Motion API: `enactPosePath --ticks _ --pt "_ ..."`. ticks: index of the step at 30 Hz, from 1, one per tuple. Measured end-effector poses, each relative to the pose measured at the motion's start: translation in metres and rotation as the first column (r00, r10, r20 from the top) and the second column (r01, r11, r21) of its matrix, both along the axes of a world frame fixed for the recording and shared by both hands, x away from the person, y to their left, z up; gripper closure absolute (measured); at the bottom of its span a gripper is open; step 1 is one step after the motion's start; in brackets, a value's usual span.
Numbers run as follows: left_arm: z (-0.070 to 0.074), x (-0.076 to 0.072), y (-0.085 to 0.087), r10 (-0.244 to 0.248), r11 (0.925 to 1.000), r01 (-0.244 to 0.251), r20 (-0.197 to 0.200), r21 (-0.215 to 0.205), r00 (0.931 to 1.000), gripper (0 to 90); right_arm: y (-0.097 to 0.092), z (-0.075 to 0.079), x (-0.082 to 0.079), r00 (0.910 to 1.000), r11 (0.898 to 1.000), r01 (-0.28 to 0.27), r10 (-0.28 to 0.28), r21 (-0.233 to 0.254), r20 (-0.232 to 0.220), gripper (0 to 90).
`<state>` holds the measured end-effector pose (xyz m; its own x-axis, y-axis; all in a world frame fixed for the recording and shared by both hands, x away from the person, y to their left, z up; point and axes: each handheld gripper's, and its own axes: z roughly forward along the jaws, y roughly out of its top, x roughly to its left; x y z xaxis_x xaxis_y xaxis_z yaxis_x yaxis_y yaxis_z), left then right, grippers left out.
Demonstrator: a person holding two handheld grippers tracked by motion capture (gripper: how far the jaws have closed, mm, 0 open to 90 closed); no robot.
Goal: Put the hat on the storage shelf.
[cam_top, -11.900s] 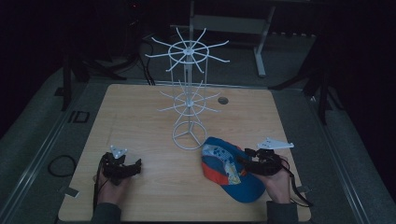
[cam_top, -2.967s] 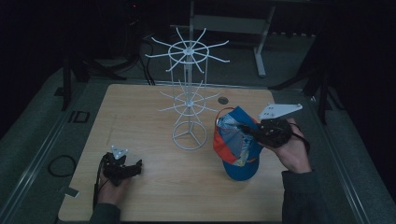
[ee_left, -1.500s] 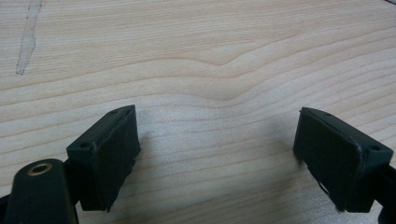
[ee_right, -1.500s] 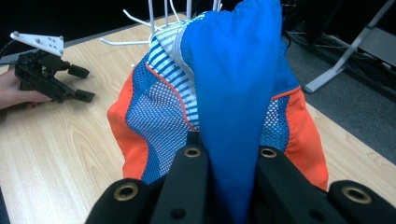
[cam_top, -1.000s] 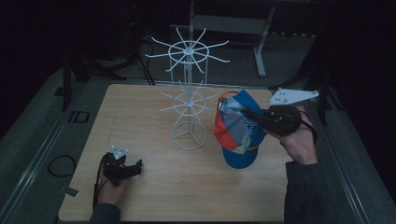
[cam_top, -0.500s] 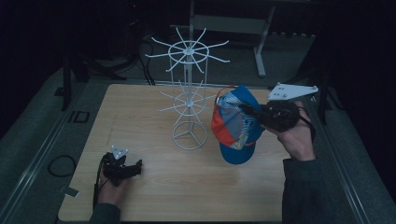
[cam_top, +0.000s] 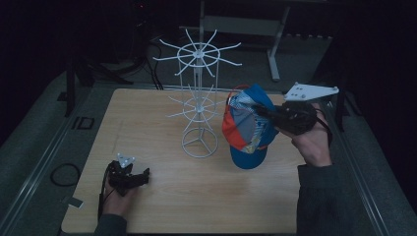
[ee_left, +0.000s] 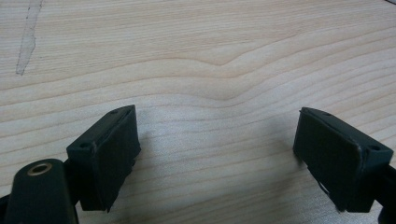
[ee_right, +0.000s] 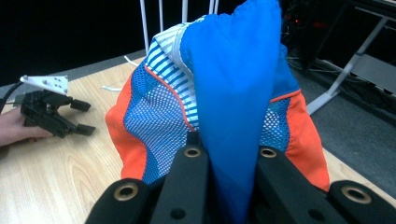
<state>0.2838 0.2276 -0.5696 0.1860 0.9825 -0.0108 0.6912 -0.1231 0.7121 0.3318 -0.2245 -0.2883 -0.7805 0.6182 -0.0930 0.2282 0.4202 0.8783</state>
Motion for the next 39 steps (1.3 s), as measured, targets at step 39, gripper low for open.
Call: enactPosePath --ticks 39 --pt "0.0 0.0 0.0 -0.001 1.0 0.001 0.0 0.001 1.0 14.7 -0.004 0.023 0.006 0.9986 0.997 -0.015 0.011 0.081 0.051 88.6"
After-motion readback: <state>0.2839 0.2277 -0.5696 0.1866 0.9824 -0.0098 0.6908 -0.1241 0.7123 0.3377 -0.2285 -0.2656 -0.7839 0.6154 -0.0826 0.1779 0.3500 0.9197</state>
